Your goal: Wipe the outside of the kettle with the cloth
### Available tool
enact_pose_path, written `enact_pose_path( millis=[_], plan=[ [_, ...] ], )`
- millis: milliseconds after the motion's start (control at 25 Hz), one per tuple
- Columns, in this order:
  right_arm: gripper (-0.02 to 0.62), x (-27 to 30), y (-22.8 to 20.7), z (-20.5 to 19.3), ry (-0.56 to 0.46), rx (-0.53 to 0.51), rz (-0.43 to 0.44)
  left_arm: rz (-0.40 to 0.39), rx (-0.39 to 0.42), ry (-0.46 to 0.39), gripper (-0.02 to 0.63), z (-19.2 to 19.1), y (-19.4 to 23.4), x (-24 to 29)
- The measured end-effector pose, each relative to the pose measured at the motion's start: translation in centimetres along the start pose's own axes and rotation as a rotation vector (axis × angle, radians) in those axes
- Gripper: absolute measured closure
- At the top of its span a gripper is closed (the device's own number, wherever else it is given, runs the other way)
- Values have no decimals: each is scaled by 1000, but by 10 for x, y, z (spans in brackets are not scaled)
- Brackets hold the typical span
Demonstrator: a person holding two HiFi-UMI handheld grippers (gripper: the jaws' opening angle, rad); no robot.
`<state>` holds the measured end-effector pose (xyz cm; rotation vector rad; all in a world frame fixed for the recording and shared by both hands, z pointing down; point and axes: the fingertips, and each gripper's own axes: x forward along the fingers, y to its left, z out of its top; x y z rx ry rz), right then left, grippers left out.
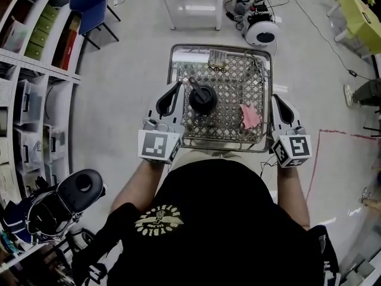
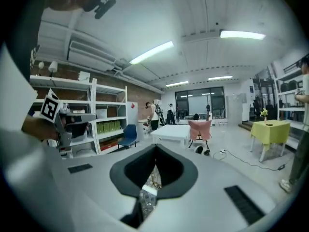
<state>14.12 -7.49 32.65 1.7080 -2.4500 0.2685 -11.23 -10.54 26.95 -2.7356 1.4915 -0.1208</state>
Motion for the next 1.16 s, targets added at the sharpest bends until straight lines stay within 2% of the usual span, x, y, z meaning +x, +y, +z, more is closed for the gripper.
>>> enact_pose_path(
  millis=[80, 200, 320, 440, 800, 960, 1160],
  plan=[
    [584, 0, 5, 20, -36, -3, 15, 2, 27, -29, 600, 14, 0, -3],
    [584, 1, 16, 43, -65, -36, 47, 20, 66, -28, 600, 27, 3, -7],
    [586, 0, 23, 54, -82, -60, 78, 7, 40, -29, 600, 24, 0, -11],
    [585, 1, 22, 55, -86, -65, 96, 20, 30, -24, 600, 19, -4, -15],
    [584, 4, 9, 45, -84, -69, 151, 97, 79, 4, 600, 24, -13, -26],
    [584, 4, 3, 45, -85, -59, 171, 132, 95, 46, 600, 26, -20, -31],
    [584, 2, -1, 49, -66, -91, 219, 128, 103, 18, 600, 34, -36, -35]
  ],
)
